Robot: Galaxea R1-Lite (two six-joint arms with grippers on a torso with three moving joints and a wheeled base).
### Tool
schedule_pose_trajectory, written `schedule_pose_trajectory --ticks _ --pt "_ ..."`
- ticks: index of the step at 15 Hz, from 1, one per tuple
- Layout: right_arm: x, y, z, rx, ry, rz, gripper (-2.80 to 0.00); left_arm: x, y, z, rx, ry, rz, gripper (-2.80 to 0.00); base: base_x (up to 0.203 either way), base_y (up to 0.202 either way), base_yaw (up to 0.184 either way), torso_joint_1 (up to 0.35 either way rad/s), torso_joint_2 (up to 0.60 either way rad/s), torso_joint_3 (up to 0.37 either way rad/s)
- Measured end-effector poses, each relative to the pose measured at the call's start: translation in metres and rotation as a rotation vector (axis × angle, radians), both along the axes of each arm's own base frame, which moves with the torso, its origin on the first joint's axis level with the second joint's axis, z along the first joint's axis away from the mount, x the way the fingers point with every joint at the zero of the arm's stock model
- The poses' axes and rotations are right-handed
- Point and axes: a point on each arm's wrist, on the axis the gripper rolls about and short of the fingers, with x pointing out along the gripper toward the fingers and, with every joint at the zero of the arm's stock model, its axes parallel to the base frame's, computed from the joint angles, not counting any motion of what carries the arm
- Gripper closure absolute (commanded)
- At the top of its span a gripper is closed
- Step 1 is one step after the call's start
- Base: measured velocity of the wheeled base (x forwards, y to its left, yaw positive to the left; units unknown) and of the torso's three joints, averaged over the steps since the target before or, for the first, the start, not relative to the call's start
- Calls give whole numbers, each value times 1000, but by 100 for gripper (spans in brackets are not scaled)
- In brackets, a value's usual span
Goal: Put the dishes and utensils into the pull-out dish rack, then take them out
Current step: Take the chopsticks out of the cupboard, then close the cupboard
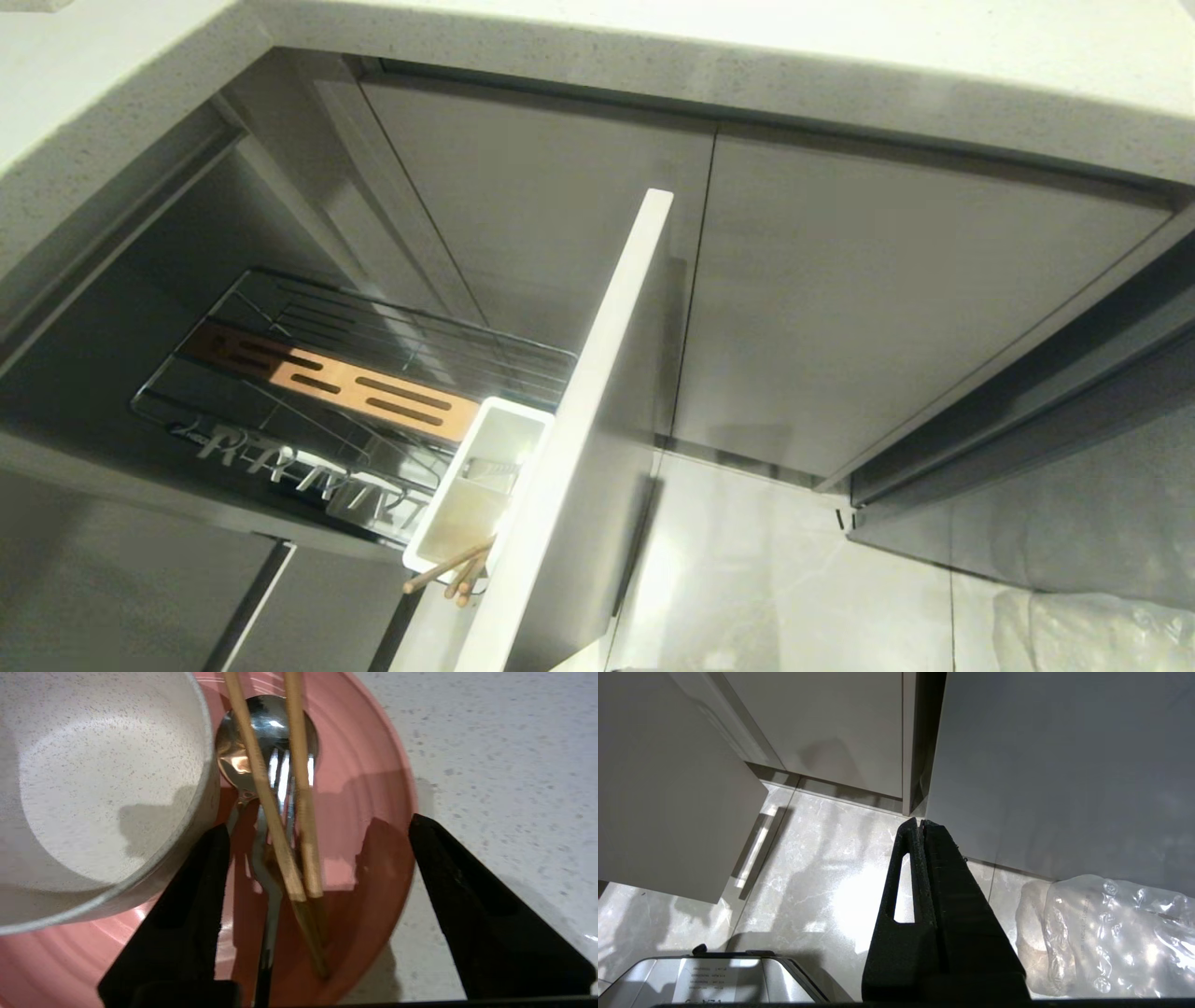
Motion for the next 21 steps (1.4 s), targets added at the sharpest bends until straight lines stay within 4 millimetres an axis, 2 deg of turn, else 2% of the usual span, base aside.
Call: schedule_pose_trajectory --ticks 5,10,11,14,18,21 --pt "0 0 0 0 0 0 0 -5 -11 6 28 -37 -32 -280 0 0 0 0 0 0" --pt "0 0 0 0 0 0 0 -12 -33 19 93 -128 -108 -280 0 0 0 0 0 0" --pt "0 0 0 0 0 0 0 -15 -38 23 112 -152 -130 0 0 0 0 0 0 0" --pt "0 0 0 0 0 0 0 -23 -59 37 190 -255 -232 0 0 0 0 0 0 0" --pt "0 0 0 0 0 0 0 -43 -94 52 269 -433 -480 0 0 0 0 0 0 0" --pt "0 0 0 0 0 0 0 -58 -115 46 269 -523 -740 0 0 0 0 0 0 0"
